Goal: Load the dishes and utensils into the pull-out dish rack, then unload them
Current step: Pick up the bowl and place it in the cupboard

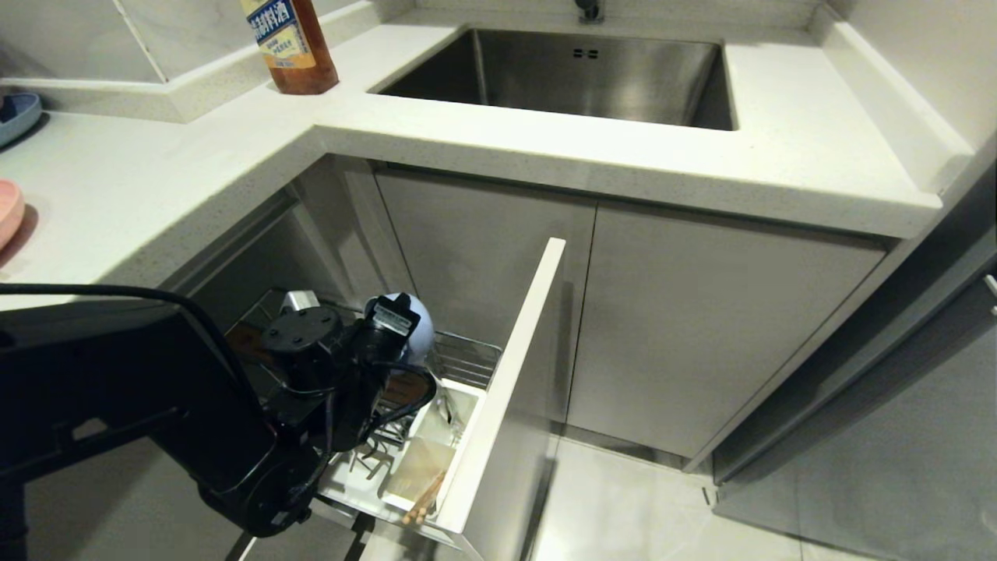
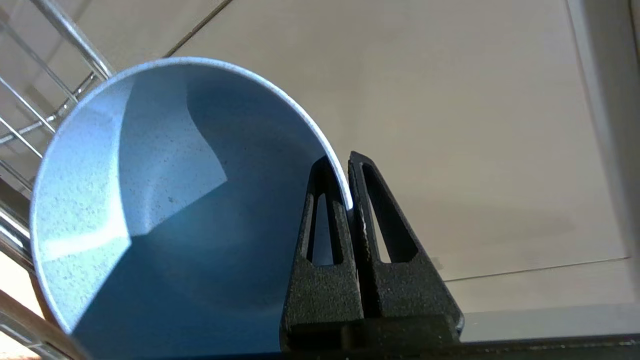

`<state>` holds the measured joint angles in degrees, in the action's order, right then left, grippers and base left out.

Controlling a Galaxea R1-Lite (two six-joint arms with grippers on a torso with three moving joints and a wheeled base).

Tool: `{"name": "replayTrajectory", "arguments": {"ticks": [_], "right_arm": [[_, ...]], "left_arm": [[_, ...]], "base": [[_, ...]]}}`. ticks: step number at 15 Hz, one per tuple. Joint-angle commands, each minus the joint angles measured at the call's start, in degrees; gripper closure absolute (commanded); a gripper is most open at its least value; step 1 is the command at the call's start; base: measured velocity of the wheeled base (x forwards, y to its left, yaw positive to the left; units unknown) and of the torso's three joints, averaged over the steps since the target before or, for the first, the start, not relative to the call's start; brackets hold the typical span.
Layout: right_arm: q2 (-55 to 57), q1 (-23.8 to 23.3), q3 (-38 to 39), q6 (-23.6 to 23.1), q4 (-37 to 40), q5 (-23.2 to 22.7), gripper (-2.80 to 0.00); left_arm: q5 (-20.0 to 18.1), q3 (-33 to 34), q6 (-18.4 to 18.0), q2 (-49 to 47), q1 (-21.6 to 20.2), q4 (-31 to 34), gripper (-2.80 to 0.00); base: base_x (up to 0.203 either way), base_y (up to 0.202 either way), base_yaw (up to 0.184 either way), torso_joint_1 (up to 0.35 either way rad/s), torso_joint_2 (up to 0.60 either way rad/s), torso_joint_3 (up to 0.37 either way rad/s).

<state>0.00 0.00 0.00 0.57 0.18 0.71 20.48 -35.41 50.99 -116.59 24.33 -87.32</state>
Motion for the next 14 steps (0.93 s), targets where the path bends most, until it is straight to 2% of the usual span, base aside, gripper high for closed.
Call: {"name": "replayTrajectory", "arguments": {"ticks": [1,5,10,14], "right_arm": [[0.0,0.0,0.09,0.04,-0.01,0.0,0.0],[0.0,0.07,0.09,-0.02,-0.01,0.0,0.0],[0.01,0.03,0.09,0.01,-0.01,0.0,0.0],[0.0,0.07,0.09,0.03,-0.01,0.0,0.0]], "left_arm": [[0.26,0.16,0.86,-0.3,-0.07,-0.34,0.0],[0.43,0.55,1.35,-0.74,-0.07,-0.34,0.0],[0.71,0.44,6.28,-0.11,-1.68,-0.34,0.0],[0.84,0.16,6.93,2.3,-2.54,-0.34,0.0]], "base": [[0.0,0.0,0.0,0.0,0.0,0.0],[0.0,0.0,0.0,0.0,0.0,0.0],[0.0,0.0,0.0,0.0,0.0,0.0],[0.0,0.0,0.0,0.0,0.0,0.0]]}}
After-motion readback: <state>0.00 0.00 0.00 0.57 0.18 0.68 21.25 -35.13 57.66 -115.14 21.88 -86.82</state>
